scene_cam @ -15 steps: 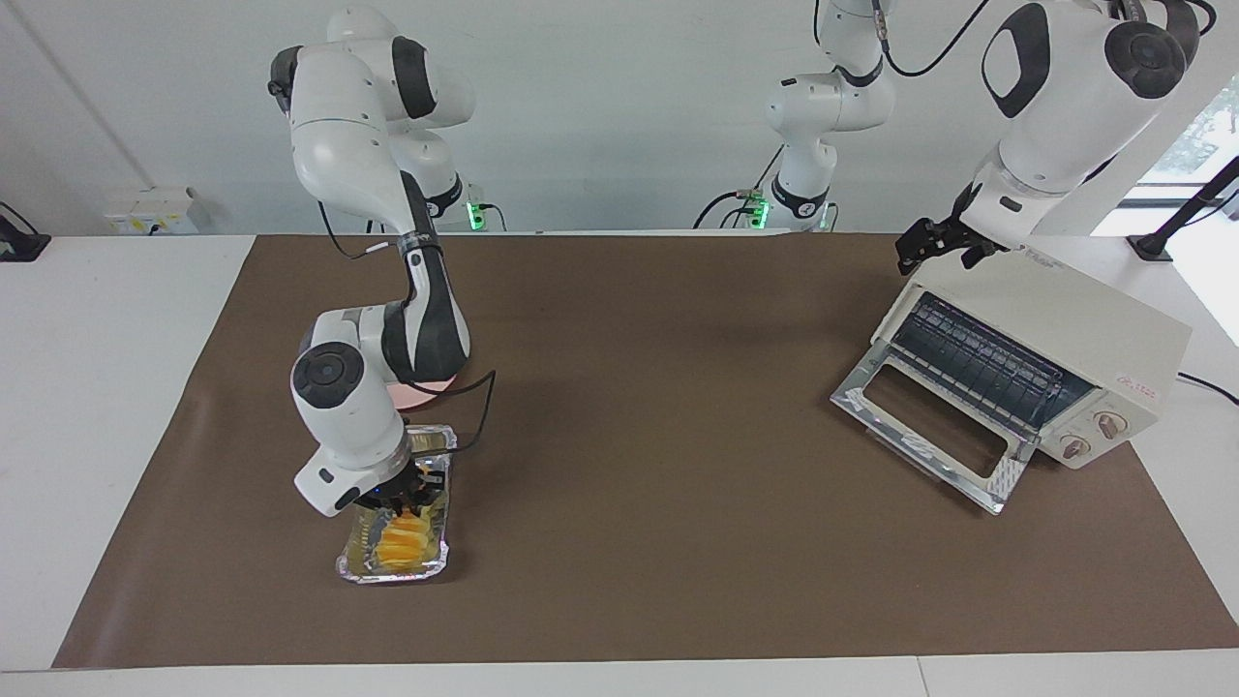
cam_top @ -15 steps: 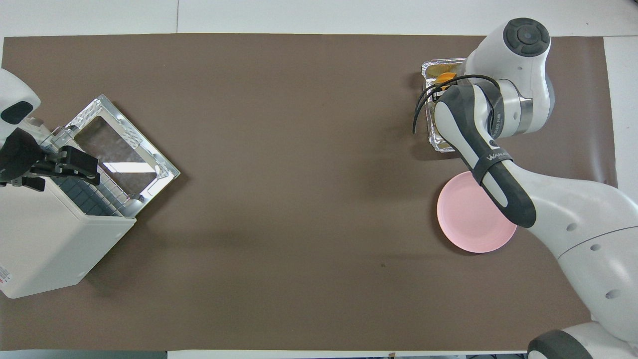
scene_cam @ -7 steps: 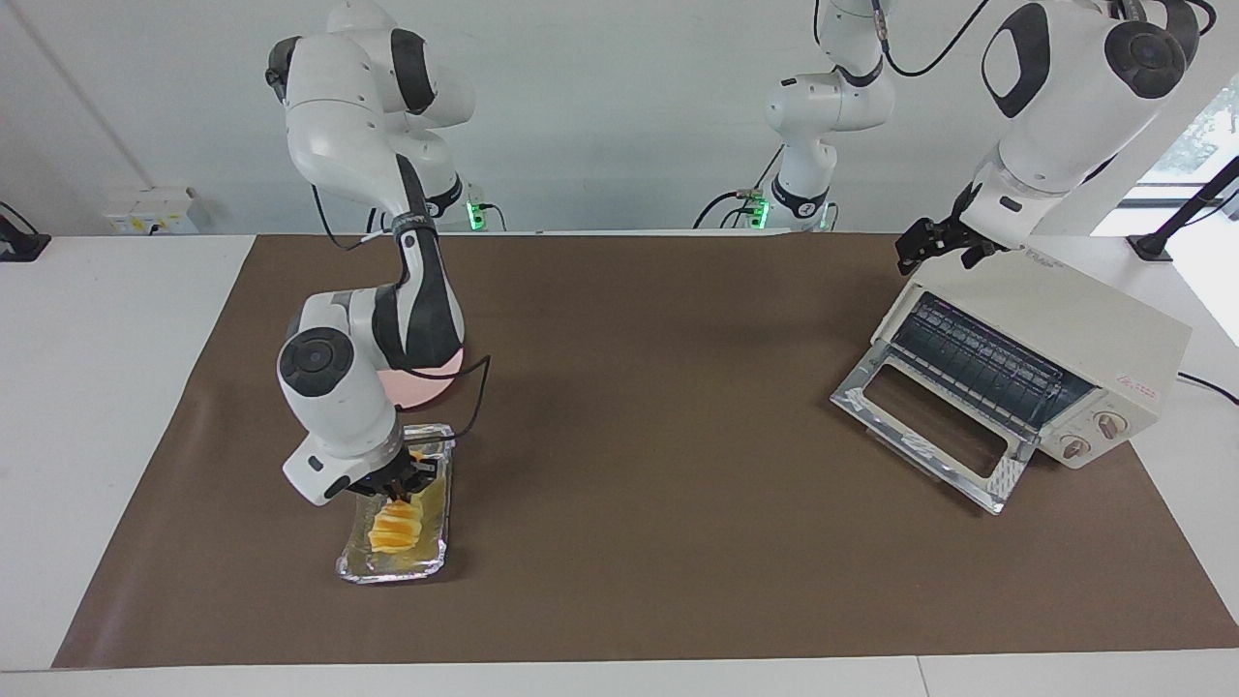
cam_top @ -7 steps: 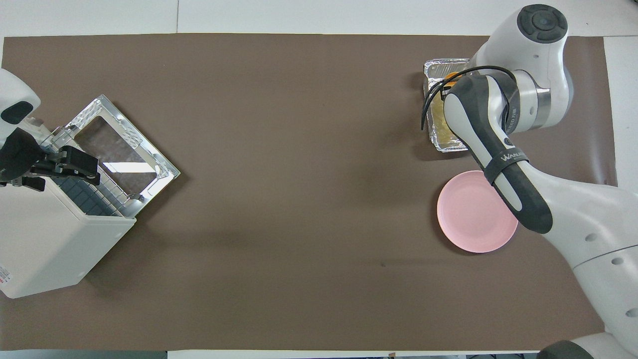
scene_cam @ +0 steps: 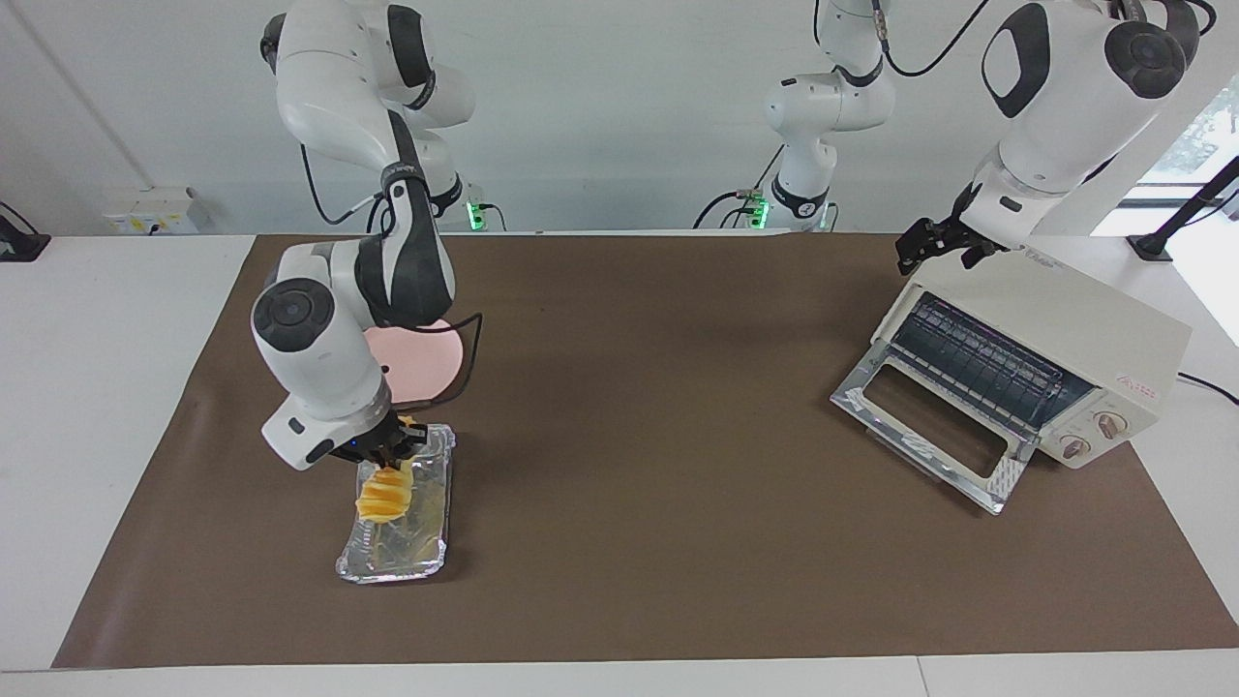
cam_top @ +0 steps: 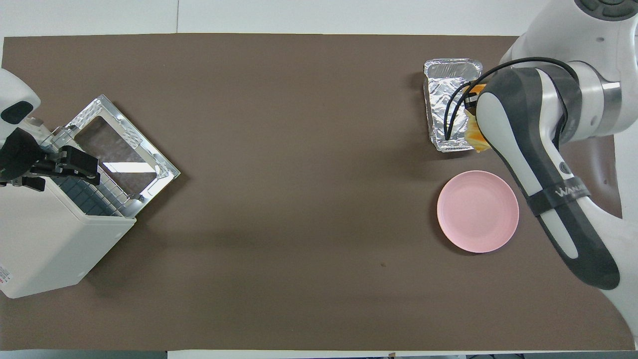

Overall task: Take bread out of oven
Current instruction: 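Lower the bread slices onto the pink plate and open the right gripper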

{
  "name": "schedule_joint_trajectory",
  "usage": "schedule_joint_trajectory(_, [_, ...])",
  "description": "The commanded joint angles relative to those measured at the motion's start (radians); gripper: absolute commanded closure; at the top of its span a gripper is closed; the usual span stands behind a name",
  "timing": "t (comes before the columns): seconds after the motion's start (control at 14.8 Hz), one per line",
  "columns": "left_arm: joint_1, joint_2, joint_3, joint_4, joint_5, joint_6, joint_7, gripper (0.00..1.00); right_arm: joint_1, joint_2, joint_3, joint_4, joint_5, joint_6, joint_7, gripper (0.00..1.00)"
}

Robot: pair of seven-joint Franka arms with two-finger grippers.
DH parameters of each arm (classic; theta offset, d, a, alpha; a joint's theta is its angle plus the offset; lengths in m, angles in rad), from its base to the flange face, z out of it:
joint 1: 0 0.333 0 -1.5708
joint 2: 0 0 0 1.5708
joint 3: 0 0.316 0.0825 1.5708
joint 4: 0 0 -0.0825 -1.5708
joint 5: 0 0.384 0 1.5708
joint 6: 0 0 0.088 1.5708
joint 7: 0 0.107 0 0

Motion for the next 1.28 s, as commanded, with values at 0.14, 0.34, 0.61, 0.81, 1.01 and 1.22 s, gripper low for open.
schedule_joint_trajectory(0.14, [0.016, -0.021, -0.008, -0.012, -0.011, 0.000, 0.007, 0.00, -0.012, -0.366, 0.008, -0.566, 0.017, 0.259, 0.011, 1.00])
schedule_joint_trajectory(0.34, [0.016, -0.021, -0.008, -0.012, -0.011, 0.000, 0.007, 0.00, -0.015, -0.456, 0.008, -0.790, 0.020, 0.454, 0.006, 1.00])
schedule_joint_trajectory(0.61, [0.016, -0.021, -0.008, -0.012, -0.011, 0.000, 0.007, 0.00, -0.013, -0.482, 0.008, -0.972, 0.020, 0.675, 0.003, 1.00])
schedule_joint_trajectory(0.81, [0.016, -0.021, -0.008, -0.013, -0.011, 0.000, 0.007, 0.00, -0.013, -0.442, 0.008, -0.992, 0.020, 0.741, 0.003, 1.00])
schedule_joint_trajectory(1.01, [0.016, -0.021, -0.008, -0.012, -0.011, 0.000, 0.007, 0.00, -0.013, -0.431, 0.008, -0.992, 0.020, 0.751, 0.003, 1.00])
schedule_joint_trajectory(1.22, [0.016, -0.021, -0.008, -0.013, -0.011, 0.000, 0.007, 0.00, -0.013, -0.431, 0.008, -0.989, 0.020, 0.747, 0.008, 0.00])
